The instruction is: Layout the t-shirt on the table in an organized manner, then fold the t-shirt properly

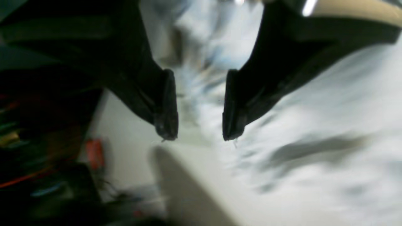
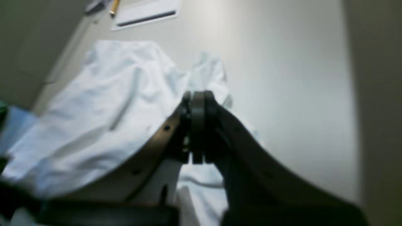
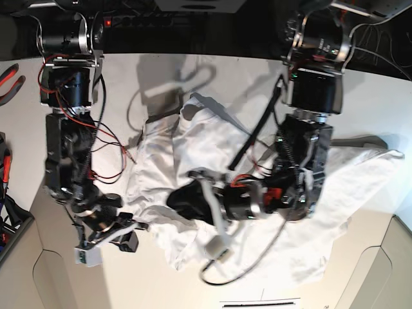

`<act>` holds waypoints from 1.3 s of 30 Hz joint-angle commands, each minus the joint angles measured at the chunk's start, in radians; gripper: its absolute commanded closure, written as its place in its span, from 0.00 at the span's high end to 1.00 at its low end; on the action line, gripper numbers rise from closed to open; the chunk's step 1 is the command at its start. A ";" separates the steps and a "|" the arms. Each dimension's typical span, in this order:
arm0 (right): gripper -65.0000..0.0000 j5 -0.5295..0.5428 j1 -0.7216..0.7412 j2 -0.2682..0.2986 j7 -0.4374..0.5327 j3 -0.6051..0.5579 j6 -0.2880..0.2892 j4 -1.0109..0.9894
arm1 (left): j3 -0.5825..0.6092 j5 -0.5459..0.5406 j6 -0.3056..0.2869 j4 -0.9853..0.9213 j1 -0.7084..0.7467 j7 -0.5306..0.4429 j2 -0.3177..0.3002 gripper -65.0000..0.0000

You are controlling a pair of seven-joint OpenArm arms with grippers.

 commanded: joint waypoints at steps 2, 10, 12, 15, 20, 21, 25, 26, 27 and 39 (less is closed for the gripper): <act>0.00 0.084 -0.031 0.003 -0.058 0.046 0.016 0.109 | -0.037 0.040 -0.001 0.018 -0.023 -0.074 -0.047 0.42; 0.09 0.126 -0.255 -0.036 -0.130 0.069 0.087 0.175 | -0.245 0.214 0.107 0.018 -0.020 -0.198 -0.241 0.42; 0.47 0.146 -0.292 -0.072 -0.098 0.049 0.121 0.147 | -0.276 0.212 0.110 0.018 -0.016 -0.200 -0.285 0.42; 0.56 0.131 -0.310 -0.122 0.019 -0.015 0.120 0.096 | -0.303 0.195 0.110 0.018 -0.006 -0.201 -0.333 0.42; 0.56 -0.062 -0.258 -0.167 0.153 -0.120 0.053 -0.007 | -0.308 0.195 0.112 0.018 0.023 -0.202 -0.369 0.42; 0.56 -0.071 -0.242 -0.169 0.158 -0.127 0.034 -0.029 | -0.308 0.196 0.114 0.018 0.030 -0.201 -0.369 0.42; 0.56 -0.079 -0.203 -0.169 0.159 -0.122 -0.036 -0.070 | -0.308 0.195 0.118 0.018 0.068 -0.203 -0.368 0.42; 0.56 -0.079 -0.203 -0.169 0.168 -0.117 -0.048 -0.068 | -0.308 0.195 0.118 0.018 0.077 -0.203 -0.368 0.42; 0.56 -0.079 -0.203 -0.169 0.179 -0.110 -0.054 -0.068 | -0.308 0.195 0.118 0.018 0.086 -0.203 -0.368 0.42; 0.39 -0.076 -0.205 -0.169 0.206 -0.082 -0.060 -0.154 | -0.308 0.196 0.117 0.018 0.106 -0.225 -0.369 0.42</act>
